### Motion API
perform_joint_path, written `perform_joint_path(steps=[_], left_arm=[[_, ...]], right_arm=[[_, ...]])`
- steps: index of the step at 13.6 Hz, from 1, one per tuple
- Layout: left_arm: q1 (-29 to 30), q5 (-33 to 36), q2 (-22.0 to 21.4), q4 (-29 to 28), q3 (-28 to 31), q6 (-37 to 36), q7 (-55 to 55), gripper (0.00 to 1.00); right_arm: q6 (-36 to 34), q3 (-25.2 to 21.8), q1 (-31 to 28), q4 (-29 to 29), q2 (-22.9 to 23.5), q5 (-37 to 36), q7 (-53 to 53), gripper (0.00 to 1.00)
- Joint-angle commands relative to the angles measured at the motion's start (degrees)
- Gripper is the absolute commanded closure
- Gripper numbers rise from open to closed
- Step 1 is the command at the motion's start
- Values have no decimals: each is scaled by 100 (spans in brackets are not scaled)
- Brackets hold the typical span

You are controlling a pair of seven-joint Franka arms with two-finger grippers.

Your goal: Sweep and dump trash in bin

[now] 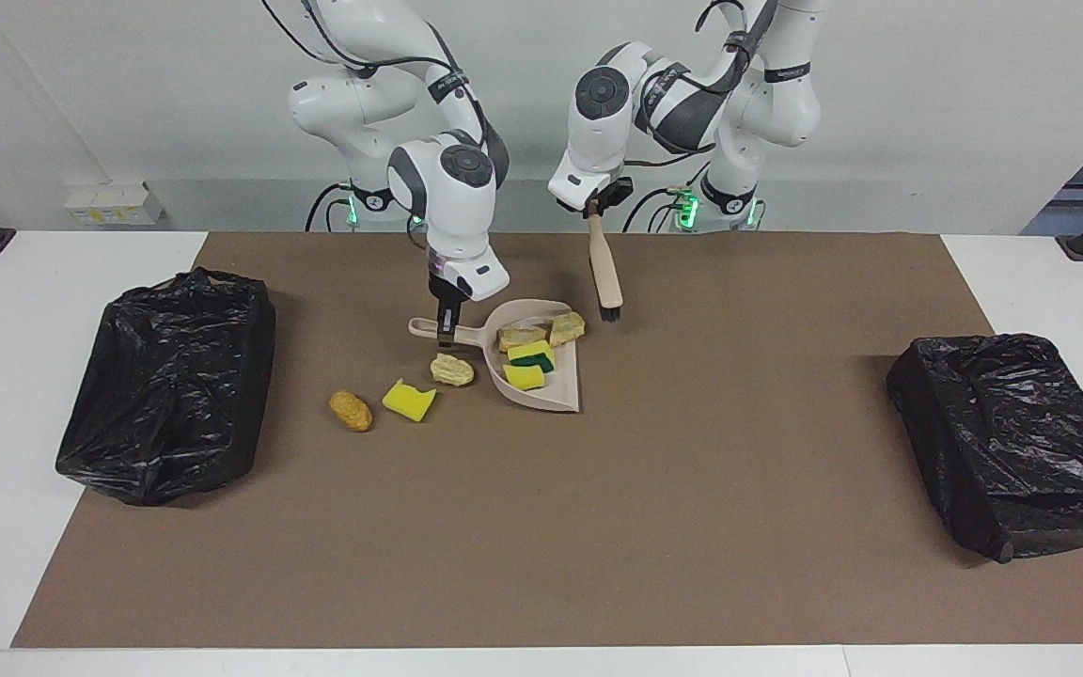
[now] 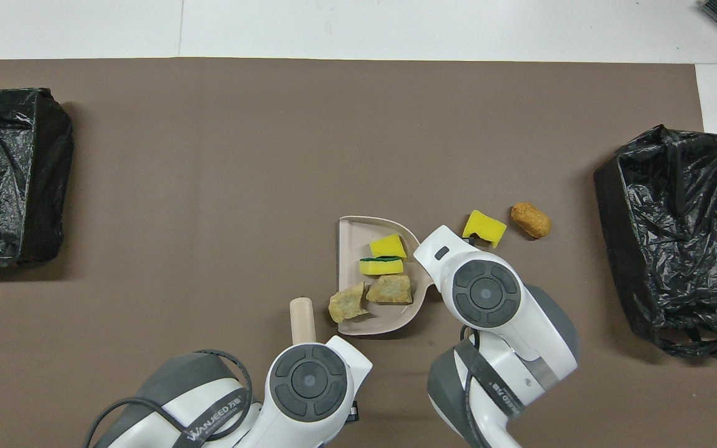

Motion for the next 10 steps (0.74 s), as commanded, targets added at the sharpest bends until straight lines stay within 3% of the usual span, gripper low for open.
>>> perform_joint_path(steps=[1,4,7,10], left_arm=[[-33,116,-633,-714,-168,350,-180,100],[-68,116,-722,-1023,-512,808,-628,100],[-576,107,-582,-1391,-521,1536,-778,100],[-264,-33,-205,-1358,-504,2178,-350,100]], right_arm=[[4,43,-216,-178,-468,447,-568,100],[-207,25,-497,-134,-697,983,-1323,100],[-225,16,-630,-134,-777,1151,-1581,100],[-234,16,-630,-160,-786,1160,-1581,100]])
